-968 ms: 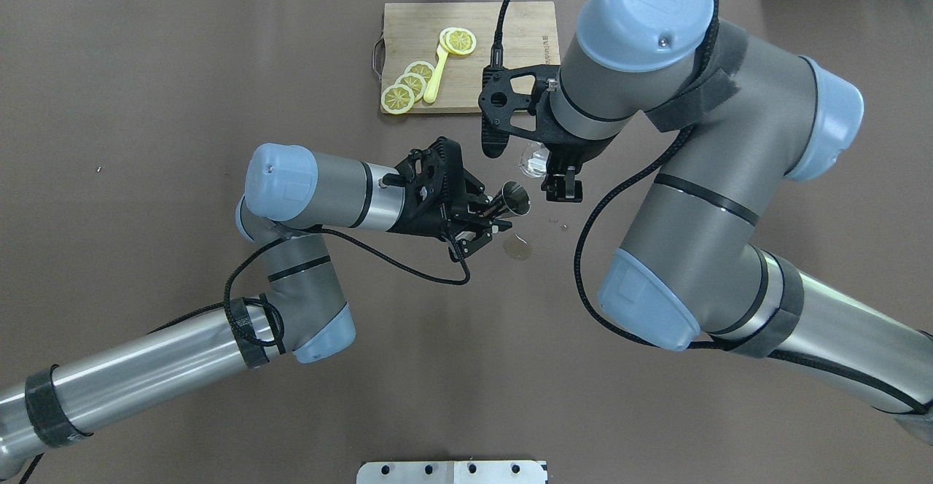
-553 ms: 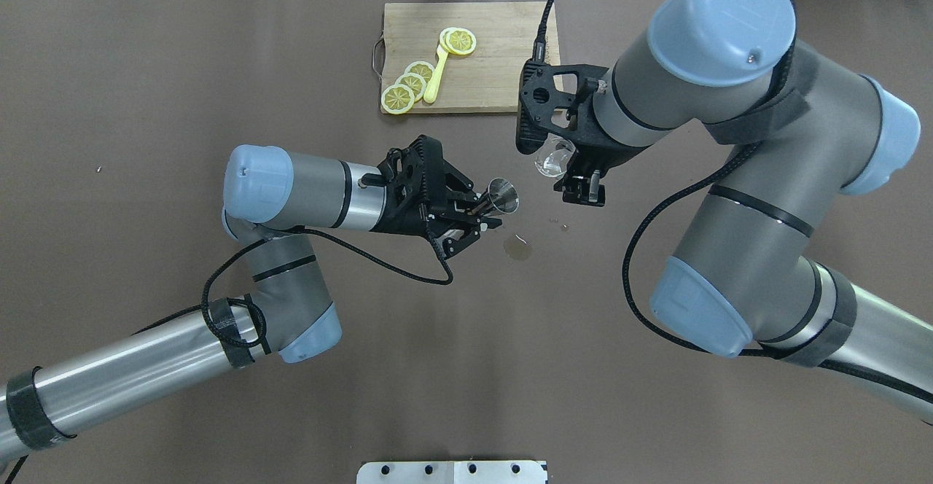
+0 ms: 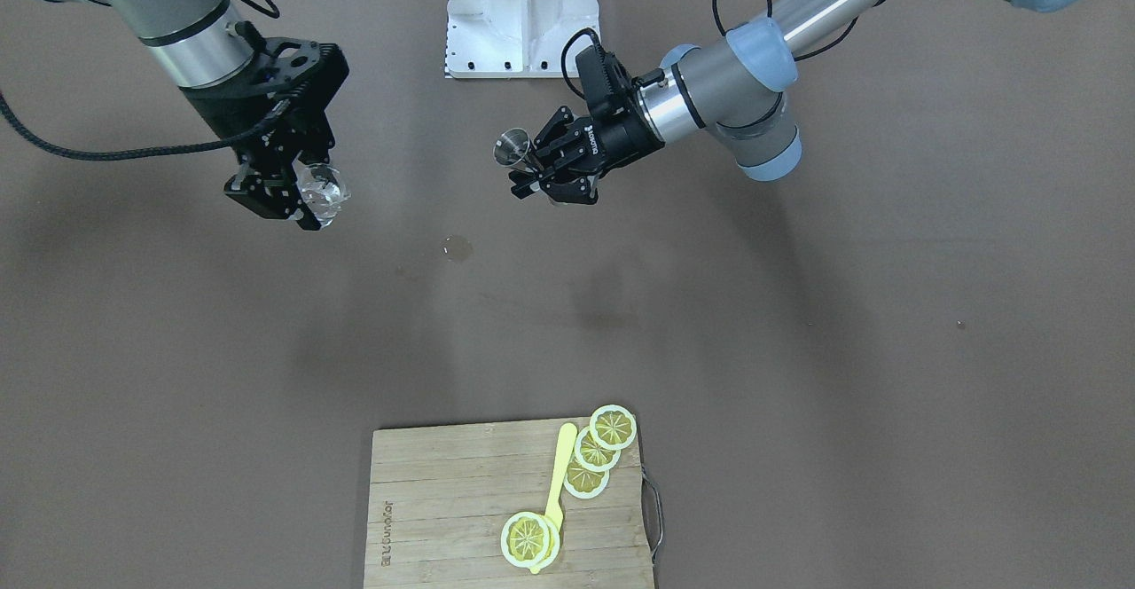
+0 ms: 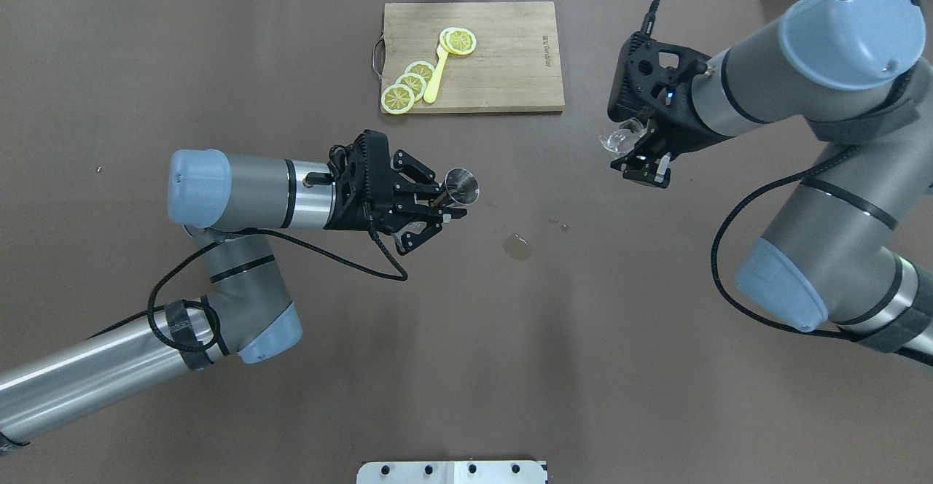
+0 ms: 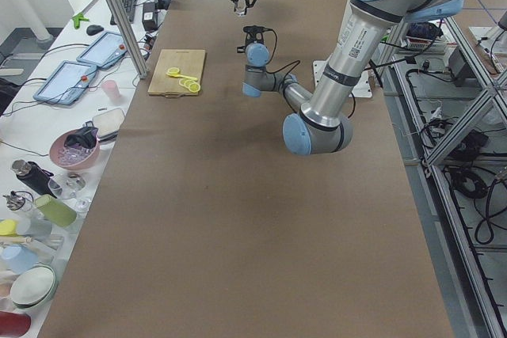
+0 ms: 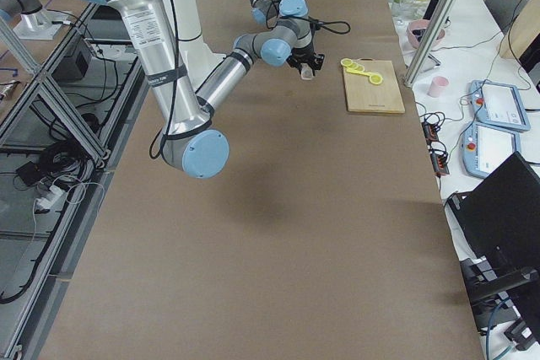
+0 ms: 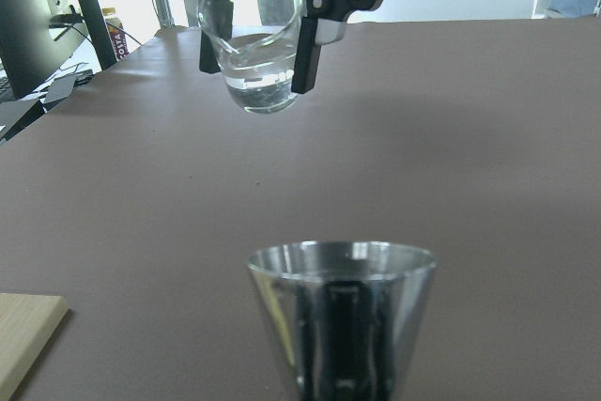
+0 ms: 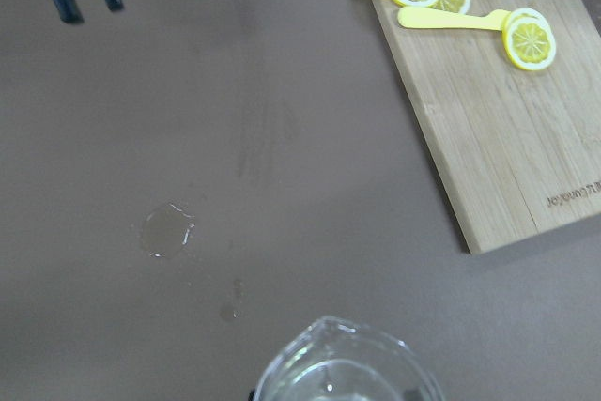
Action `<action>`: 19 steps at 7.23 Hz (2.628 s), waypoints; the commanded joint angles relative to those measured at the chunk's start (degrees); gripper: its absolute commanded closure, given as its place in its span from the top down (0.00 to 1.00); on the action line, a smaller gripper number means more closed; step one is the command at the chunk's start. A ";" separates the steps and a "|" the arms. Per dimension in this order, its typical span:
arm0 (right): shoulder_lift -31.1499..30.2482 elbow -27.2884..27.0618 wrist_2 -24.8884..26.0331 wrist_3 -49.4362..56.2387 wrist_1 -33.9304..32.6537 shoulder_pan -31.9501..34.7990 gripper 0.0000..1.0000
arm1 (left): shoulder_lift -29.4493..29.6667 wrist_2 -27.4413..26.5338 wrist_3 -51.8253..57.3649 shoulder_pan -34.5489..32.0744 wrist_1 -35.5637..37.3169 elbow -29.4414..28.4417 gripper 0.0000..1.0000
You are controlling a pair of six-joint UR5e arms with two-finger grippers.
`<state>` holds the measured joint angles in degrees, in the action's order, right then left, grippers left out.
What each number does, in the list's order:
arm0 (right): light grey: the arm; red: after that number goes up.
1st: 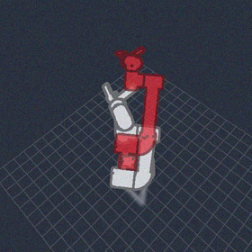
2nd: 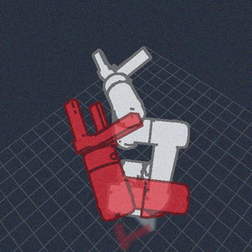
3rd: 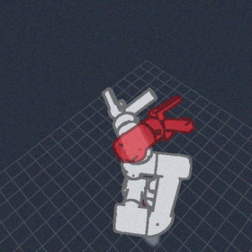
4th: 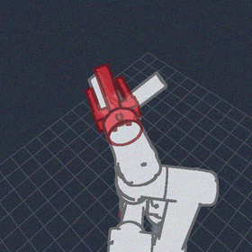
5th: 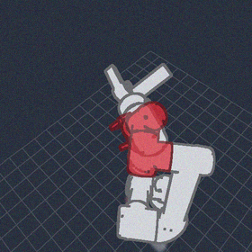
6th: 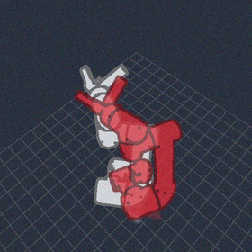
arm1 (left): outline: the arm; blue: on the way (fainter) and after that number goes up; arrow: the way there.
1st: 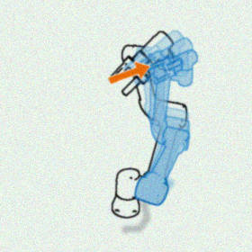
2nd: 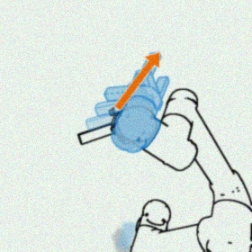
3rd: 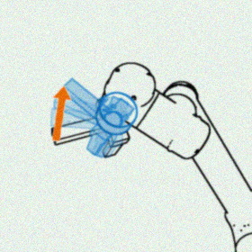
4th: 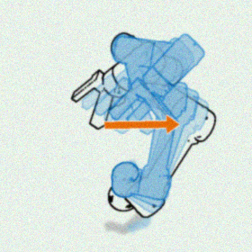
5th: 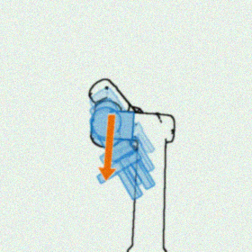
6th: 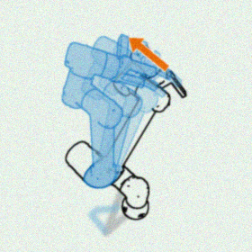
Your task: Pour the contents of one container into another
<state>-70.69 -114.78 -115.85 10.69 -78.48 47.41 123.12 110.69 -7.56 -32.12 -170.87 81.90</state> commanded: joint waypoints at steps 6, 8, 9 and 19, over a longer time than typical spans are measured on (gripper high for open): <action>-17.02 12.62 -9.47 -6.19 34.46 13.21 0.00 | -10.27 -15.57 -12.21 -0.04 -8.06 5.64 0.00; -20.09 19.04 -10.35 -11.80 48.43 15.77 0.00 | -11.06 -22.15 -17.64 -0.22 -8.95 5.73 0.00; -21.15 23.07 -10.27 -15.14 55.90 16.48 0.00 | -12.72 -26.53 -20.10 -0.22 -9.04 5.90 0.00; -18.54 49.20 -4.21 -26.77 88.23 16.05 0.00 | -29.59 -60.66 -37.06 3.73 -1.95 7.39 0.00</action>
<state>-90.67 -67.97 -121.00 -16.03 9.44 63.79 95.46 52.53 -41.52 -28.58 -175.41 88.87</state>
